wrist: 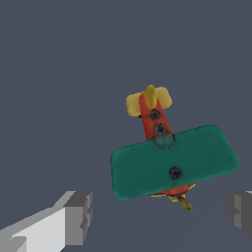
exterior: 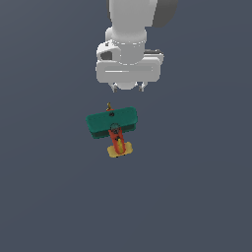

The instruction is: Pick up the object and move it to a goal position.

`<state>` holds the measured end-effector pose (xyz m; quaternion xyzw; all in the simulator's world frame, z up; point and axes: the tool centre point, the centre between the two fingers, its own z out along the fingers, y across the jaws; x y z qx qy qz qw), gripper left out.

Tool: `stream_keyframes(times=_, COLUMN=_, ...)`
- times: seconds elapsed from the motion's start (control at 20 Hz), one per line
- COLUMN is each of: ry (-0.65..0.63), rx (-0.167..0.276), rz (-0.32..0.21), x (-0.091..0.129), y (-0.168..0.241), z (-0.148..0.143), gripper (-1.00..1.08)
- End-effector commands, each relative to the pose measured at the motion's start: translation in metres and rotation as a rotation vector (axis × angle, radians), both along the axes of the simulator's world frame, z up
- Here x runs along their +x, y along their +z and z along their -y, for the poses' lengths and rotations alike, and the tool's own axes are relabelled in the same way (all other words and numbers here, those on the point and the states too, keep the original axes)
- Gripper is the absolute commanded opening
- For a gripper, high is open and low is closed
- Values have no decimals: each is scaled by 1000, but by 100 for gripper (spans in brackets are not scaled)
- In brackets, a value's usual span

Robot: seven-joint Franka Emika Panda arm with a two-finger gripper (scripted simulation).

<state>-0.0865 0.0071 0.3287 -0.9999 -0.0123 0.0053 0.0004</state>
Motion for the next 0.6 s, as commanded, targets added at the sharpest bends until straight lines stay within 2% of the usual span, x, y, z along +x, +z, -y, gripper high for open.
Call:
stream_keyframes(times=0.0, ry=0, rx=0, rz=0, x=0, y=0, z=0, gripper=28)
stream_keyframes(times=0.3, ry=-1, rx=12, rz=-6, x=-1, y=-2, z=0, gripper=28)
stream_keyframes(times=0.55, ry=-5, rx=41, rz=-18, x=-4, y=-8, z=-1, gripper=28)
